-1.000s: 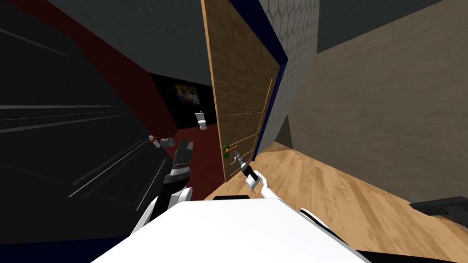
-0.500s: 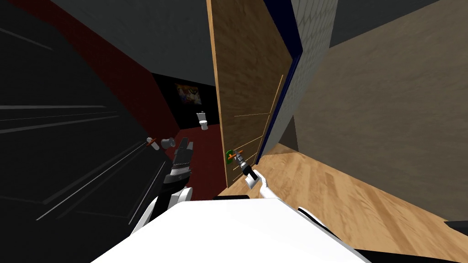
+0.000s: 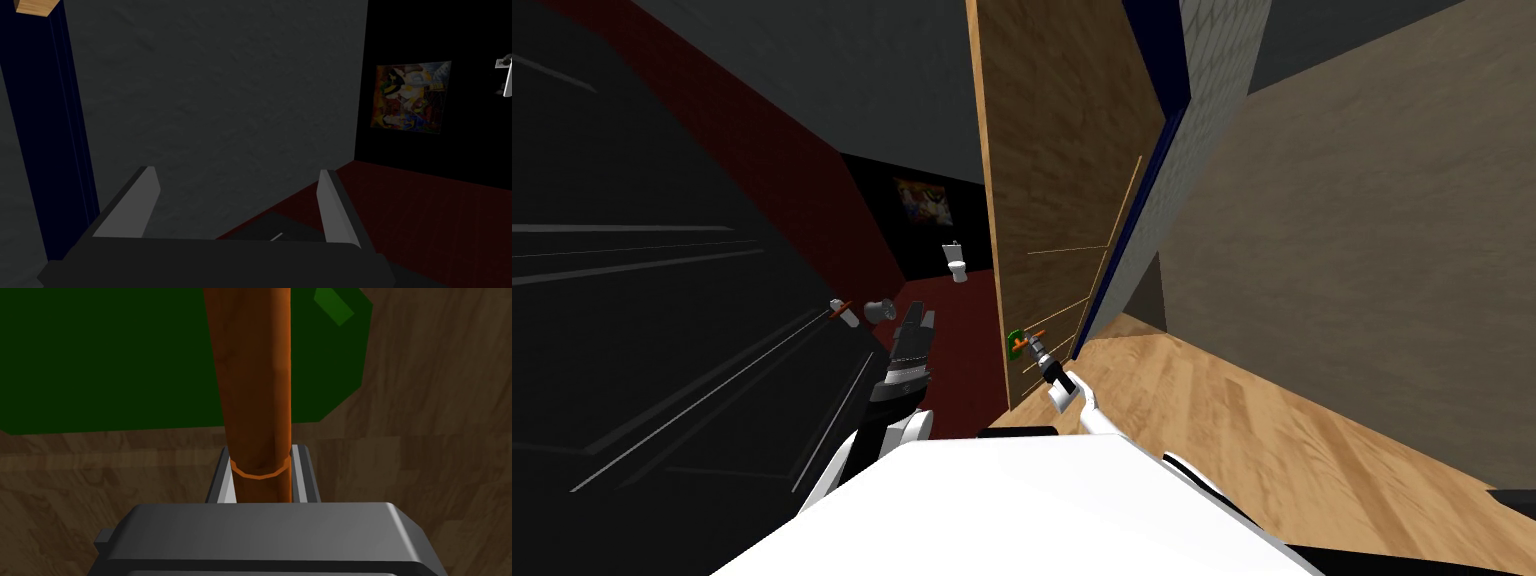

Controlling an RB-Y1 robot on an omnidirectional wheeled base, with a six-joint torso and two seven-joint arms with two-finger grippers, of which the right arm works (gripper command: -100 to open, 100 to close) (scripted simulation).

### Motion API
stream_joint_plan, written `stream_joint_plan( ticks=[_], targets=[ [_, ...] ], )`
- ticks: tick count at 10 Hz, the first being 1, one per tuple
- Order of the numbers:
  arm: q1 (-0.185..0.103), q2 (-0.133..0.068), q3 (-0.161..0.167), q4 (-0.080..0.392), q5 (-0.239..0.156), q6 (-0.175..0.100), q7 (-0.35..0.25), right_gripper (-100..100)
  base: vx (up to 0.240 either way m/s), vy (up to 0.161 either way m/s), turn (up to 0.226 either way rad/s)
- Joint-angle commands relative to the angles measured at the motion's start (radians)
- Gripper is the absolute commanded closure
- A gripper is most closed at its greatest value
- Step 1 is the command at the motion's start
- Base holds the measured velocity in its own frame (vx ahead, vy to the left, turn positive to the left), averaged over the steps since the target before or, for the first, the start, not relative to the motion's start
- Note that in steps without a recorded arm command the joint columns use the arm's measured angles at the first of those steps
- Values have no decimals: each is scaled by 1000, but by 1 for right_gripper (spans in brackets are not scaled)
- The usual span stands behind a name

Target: Push the door open

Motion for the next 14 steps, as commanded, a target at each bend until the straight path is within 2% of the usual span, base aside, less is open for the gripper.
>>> stream_joint_plan(
  ticks=[1, 2, 3, 6, 9, 14],
  targets=[
    [5, -1, 3, 1, 0, -1, -1, 100, 0, 0, 0],
    [5, -1, 3, 1, 0, -1, -1, 100, 0, 0, 0],
    [-6, 7, -21, 14, 1, 1, 6, 100, 71, 78, -24],
    [-17, 18, -53, 35, 2, 2, 15, 100, 98, 146, -43],
    [-34, 36, -108, 70, 4, 3, 31, 100, 116, 153, -38],
    [-54, 57, -173, 113, 7, 5, 49, 100, 111, 126, -34]
  ],
)
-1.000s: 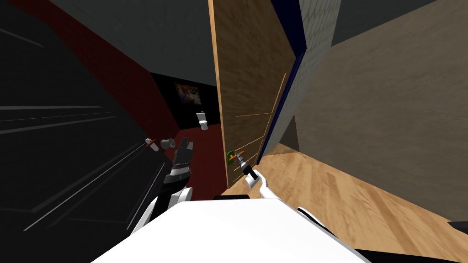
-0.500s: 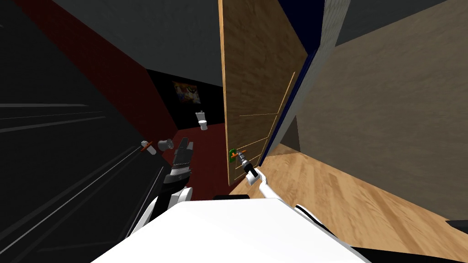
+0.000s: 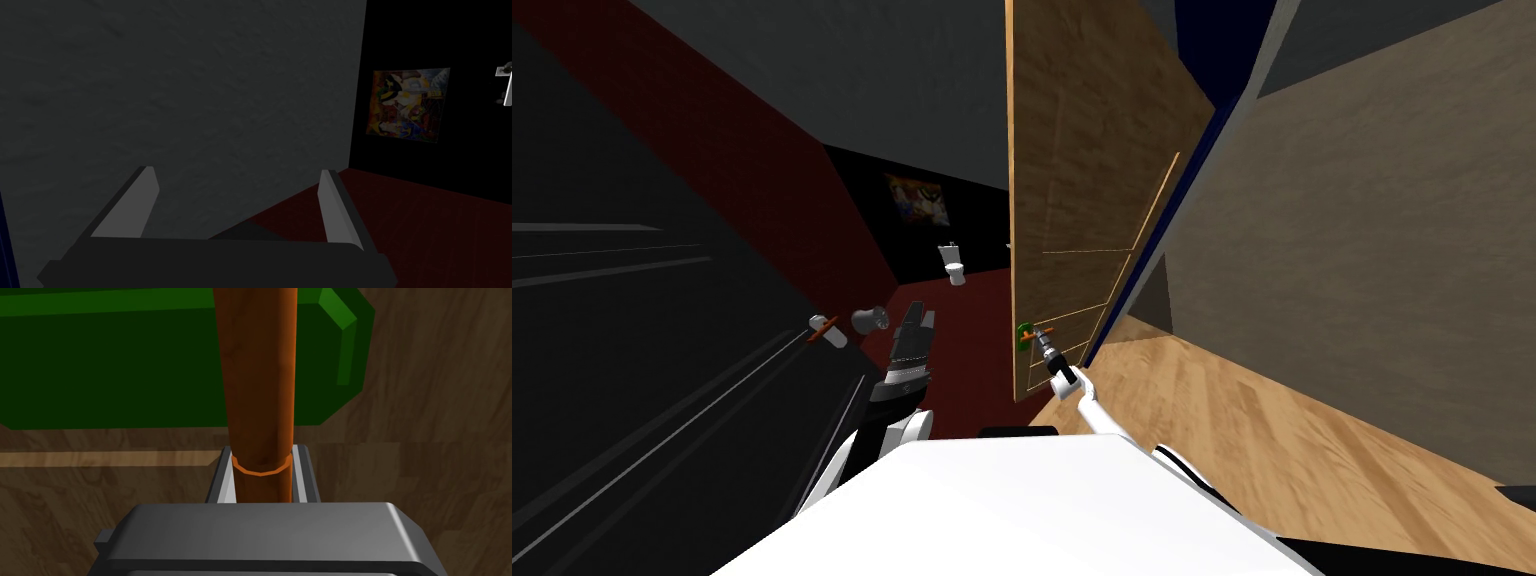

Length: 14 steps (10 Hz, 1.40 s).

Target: Push the door open

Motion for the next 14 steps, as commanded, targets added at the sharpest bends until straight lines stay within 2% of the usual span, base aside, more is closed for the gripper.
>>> stream_joint_plan(
  ticks=[1, 14],
  targets=[
    [-14, 3, -35, 8, 0, 1, 10, 100, 81, 108, -26],
    [-66, 57, -200, 116, 6, 5, 57, 100, 89, 102, -39]
  ],
)
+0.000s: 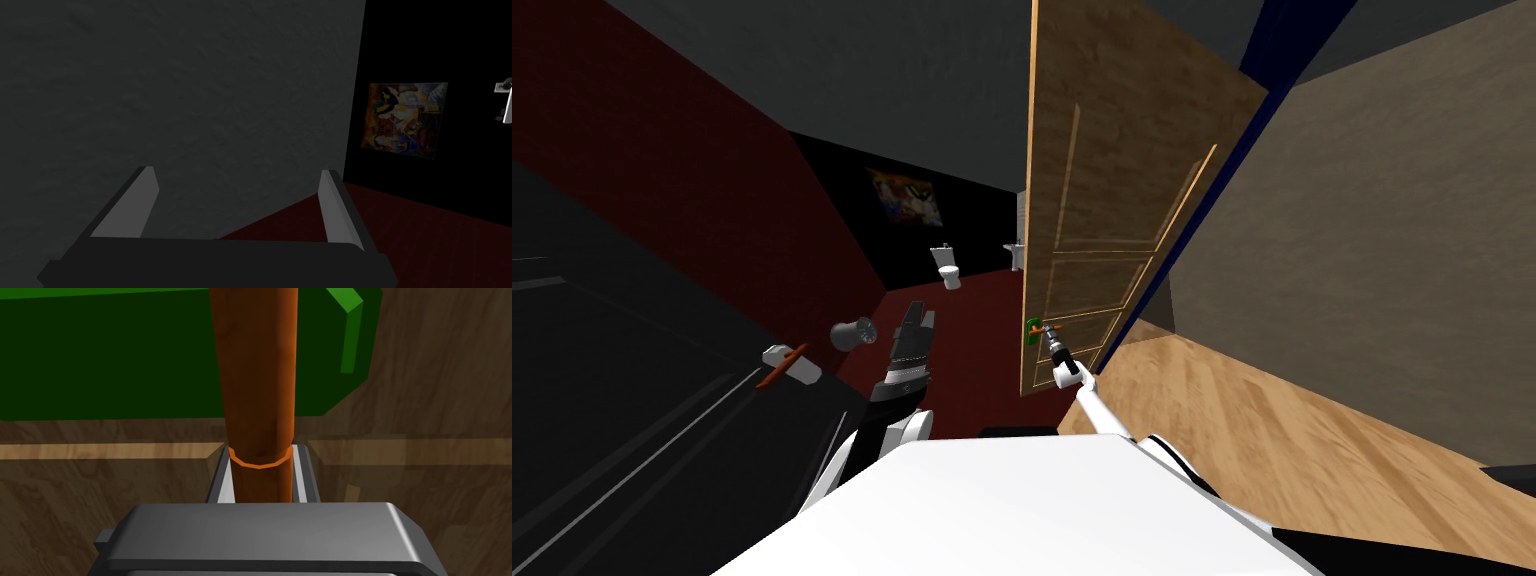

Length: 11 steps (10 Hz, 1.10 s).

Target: Push the door open

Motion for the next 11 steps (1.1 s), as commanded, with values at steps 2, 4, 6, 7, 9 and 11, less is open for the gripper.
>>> stream_joint_plan(
  ticks=[2, 4, 6, 7, 9, 11],
  targets=[
    [-10, 8, -52, 13, 2, -1, 17, 100, 109, 148, -57],
    [-17, 16, -75, 29, 3, 0, 23, 100, 108, 155, -57],
    [-18, 12, -85, 39, 0, -5, 25, 100, 79, 57, -41],
    [-19, 11, -92, 41, 0, -5, 27, 100, 164, 90, -56],
    [-21, 9, -113, 47, -3, -7, 32, 100, 173, 105, -55],
    [-23, 6, -139, 55, -6, -8, 39, 100, 216, 92, -47]
  ],
)
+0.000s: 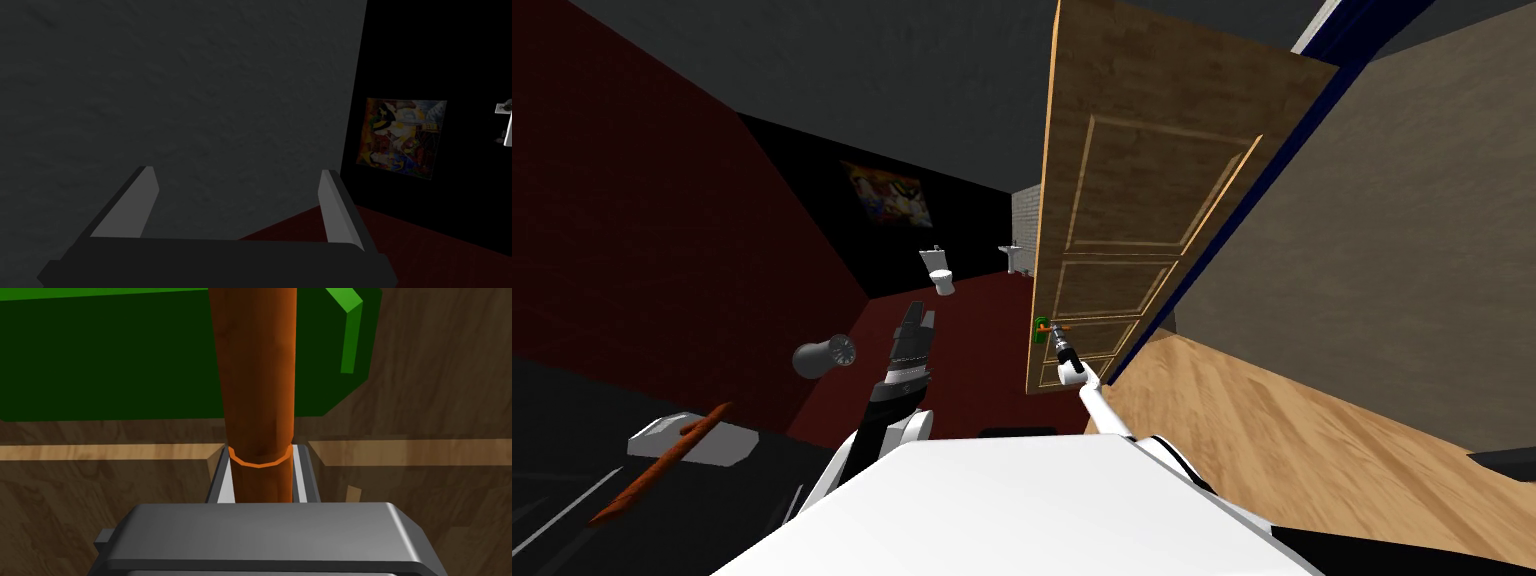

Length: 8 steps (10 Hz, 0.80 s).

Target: Push the door open

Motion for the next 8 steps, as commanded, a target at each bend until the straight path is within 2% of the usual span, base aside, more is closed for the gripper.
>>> stream_joint_plan(
  ticks=[1, 3, 4, 8],
  targets=[
    [-10, -11, -31, 6, -3, -8, 7, 100, 211, 105, -72],
    [-11, -11, -39, 9, -4, -8, 9, 100, 131, 92, -35],
    [-13, -14, -62, 16, -7, -10, 15, 100, 132, 106, -43],
    [-18, -19, -112, 31, -13, -13, 28, 100, 133, 118, -84]
  ],
)
